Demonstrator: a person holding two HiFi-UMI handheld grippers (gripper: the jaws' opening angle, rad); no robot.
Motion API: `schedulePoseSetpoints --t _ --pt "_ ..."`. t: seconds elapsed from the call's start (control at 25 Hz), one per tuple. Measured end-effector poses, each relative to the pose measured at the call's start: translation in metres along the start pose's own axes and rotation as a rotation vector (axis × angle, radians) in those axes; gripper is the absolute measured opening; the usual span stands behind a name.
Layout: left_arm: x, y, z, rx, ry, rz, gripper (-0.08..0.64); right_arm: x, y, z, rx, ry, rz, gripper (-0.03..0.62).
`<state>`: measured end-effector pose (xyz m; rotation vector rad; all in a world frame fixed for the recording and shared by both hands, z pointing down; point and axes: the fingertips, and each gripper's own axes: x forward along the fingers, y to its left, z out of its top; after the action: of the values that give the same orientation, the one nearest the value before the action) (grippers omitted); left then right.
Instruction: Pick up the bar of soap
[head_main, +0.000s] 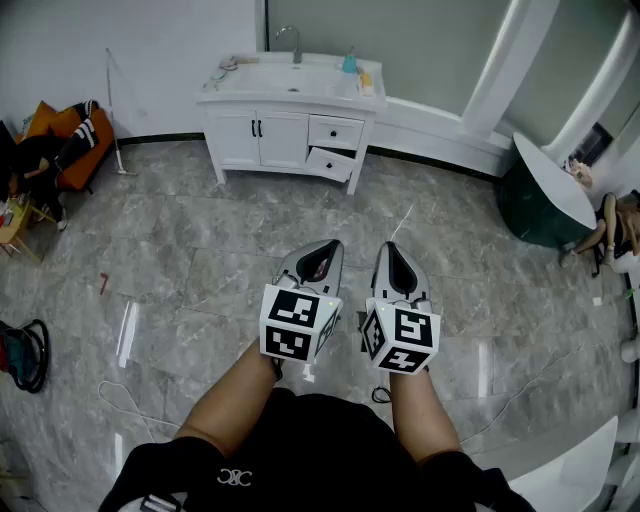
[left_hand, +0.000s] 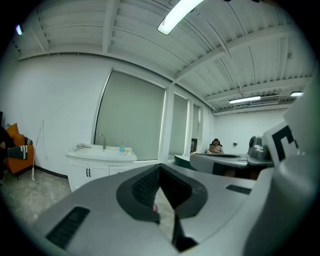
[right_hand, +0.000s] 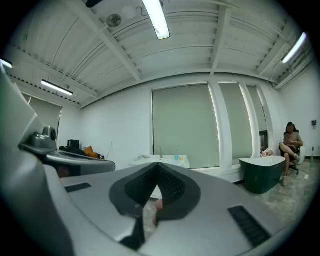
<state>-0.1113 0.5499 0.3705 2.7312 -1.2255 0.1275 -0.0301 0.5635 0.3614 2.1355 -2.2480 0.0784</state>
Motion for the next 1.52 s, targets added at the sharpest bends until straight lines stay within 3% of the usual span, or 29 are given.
schedulePoseSetpoints --t 0.32,0.64,1.2,1.52 --pt "0.003 0.017 -0.001 -0.042 0.036 0.009 0.0 0.007 0.005 -0.002 0.067 0.02 0.007 0.002" --pt "-0.001 0.029 -0.001 0.003 0.027 0.002 0.0 0.013 0.019 -0.006 0.044 0.026 -0.015 0.002" --pt "-0.019 0.078 -0.012 -0.022 0.032 -0.041 0.0 0.022 0.061 -0.012 0.027 0.024 -0.091 0.002" --pt "-0.023 0.084 -0.018 -0.009 0.048 -0.057 0.0 0.028 0.072 -0.018 0.039 0.032 -0.097 0.001"
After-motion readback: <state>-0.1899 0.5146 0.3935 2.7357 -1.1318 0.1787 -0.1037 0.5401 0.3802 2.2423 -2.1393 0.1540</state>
